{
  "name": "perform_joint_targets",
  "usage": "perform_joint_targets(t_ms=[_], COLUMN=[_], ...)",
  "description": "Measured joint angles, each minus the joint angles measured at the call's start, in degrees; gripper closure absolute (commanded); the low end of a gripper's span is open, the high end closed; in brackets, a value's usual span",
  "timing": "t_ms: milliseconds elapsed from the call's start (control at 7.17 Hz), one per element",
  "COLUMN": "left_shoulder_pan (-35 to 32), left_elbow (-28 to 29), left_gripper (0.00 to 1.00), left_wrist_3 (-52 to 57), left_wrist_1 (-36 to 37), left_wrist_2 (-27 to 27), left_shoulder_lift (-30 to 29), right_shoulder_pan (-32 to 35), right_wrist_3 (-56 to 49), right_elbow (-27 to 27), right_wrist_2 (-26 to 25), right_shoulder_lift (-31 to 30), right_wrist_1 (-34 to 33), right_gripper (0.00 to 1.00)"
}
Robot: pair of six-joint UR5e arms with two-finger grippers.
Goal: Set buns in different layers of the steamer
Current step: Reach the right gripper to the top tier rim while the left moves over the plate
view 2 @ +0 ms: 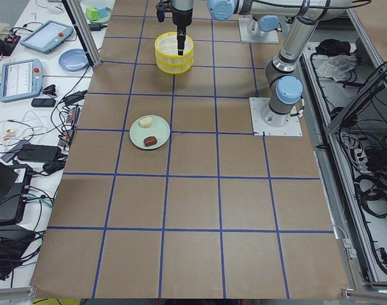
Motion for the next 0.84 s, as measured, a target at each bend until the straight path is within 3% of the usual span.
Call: perform_joint_targets(t_ms=[837], left_shoulder_pan=[1.0], left_elbow=[-0.2], left_gripper=[0.0], left_wrist_3=[0.4], left_wrist_1=[-2.7], left_wrist_2=[0.3], left_shoulder_lift=[0.3], right_shoulder_pan=[0.1], right_wrist_3=[-0.1], right_elbow=[1.6], right_wrist_2=[0.0], right_shoulder_lift=[0.0], right_wrist_1=[0.1], right_gripper=[0.0])
